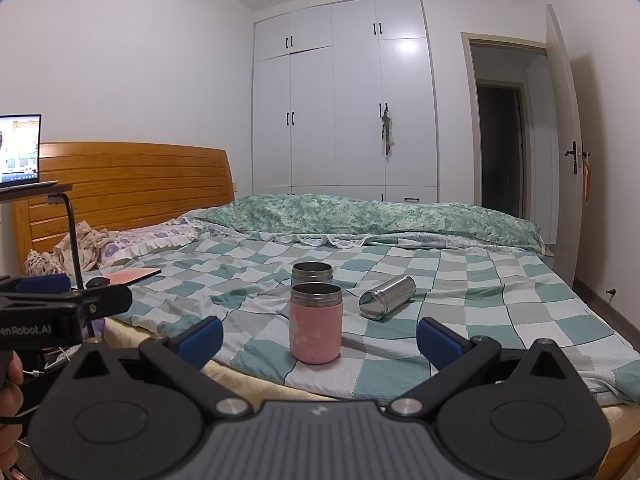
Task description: Flip cup upright
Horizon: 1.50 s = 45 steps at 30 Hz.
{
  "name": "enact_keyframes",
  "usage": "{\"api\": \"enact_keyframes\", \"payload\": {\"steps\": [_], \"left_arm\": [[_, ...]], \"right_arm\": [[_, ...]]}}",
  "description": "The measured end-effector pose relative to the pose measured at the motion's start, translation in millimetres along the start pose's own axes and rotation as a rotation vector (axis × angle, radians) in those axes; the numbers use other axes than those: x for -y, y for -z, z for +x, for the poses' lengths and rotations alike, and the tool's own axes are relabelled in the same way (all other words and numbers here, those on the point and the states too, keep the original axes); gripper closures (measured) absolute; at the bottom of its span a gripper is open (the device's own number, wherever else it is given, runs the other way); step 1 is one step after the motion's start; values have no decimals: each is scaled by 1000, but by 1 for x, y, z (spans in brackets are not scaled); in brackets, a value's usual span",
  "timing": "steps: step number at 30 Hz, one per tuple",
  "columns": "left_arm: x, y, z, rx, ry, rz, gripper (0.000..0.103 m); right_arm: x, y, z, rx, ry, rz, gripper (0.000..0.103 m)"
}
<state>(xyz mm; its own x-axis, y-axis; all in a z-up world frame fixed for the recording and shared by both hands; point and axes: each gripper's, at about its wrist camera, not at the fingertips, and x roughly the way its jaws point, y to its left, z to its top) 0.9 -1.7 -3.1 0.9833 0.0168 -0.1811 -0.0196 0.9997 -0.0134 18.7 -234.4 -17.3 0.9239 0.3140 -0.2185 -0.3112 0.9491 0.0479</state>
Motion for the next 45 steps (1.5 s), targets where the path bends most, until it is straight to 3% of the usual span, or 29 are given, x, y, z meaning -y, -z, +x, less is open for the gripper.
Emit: {"api": "enact_keyframes", "payload": {"steps": [27,31,37,45], "left_arm": [[0,1,3,-14,2,-11,0],[0,-1,7,16,-7,-6,0],[3,-2,42,79,-47,-16,0],[14,-23,115,67,10,-25,0]], "right_arm": [[-3,0,1,-7,-3,2,0],[4,-3,8,-6,-11,12,0],[19,-9,46,-6,15,-33,0],[49,-27,114,-25,50,-3,0]]}}
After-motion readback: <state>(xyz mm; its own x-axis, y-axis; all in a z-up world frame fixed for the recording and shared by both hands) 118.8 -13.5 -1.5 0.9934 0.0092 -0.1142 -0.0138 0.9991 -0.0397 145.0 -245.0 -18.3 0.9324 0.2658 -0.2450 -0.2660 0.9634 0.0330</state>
